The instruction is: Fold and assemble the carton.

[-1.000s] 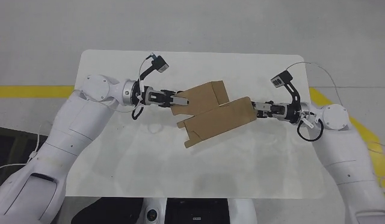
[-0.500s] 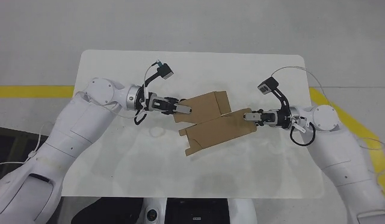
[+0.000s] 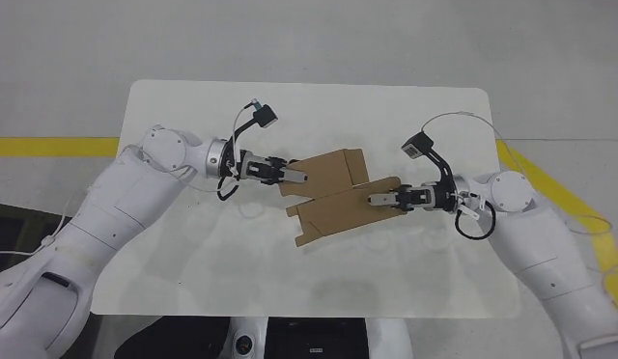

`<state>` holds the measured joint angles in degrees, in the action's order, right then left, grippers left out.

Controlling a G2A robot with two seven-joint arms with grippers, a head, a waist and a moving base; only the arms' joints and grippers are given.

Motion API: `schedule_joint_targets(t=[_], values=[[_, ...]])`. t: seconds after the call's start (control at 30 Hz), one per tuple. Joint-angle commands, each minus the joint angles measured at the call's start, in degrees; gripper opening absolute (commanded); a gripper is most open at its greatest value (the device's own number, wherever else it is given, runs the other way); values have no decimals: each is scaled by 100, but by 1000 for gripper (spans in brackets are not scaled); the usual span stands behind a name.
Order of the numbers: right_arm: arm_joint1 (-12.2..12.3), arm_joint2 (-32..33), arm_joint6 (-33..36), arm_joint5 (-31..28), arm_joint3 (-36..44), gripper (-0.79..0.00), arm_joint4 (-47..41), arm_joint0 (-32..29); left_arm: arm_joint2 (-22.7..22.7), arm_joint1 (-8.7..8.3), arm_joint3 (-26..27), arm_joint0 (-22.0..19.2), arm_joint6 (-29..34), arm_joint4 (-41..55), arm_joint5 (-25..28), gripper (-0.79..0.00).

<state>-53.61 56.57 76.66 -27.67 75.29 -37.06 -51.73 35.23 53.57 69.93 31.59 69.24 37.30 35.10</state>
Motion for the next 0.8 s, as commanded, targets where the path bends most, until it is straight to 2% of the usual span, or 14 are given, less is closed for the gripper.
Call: schedule_joint_targets(t=[0.0,0.07,0.13,0.23,0.43,0.47,0.5,0.53,0.77], values=[[27,-73,-14,-13,19,-502,-24,31,-70,-19,-3,-34,-22,56,20,-785],[57,-149,-33,-33,37,-517,-49,64,-140,-39,-9,-71,-37,98,36,-785],[87,-216,-47,-47,36,-573,-90,93,-204,-58,-21,-107,-54,134,53,-785],[129,-309,-77,-77,32,-785,-149,134,-287,-84,-41,-156,-84,190,82,-785],[196,-471,-152,-151,14,-785,-285,193,-437,-128,-60,-243,-149,263,148,-785],[205,-495,-163,-163,12,-785,-309,202,-461,-135,-61,-256,-159,272,158,-696],[214,-517,-177,-176,11,-785,-334,210,-482,-142,-71,-267,-167,294,165,-416],[222,-538,-189,-188,4,-785,-366,215,-500,-149,-78,-281,-175,313,174,0],[275,-626,-351,-350,-134,-785,-398,275,-556,-200,-289,-405,-486,231,483,0]])
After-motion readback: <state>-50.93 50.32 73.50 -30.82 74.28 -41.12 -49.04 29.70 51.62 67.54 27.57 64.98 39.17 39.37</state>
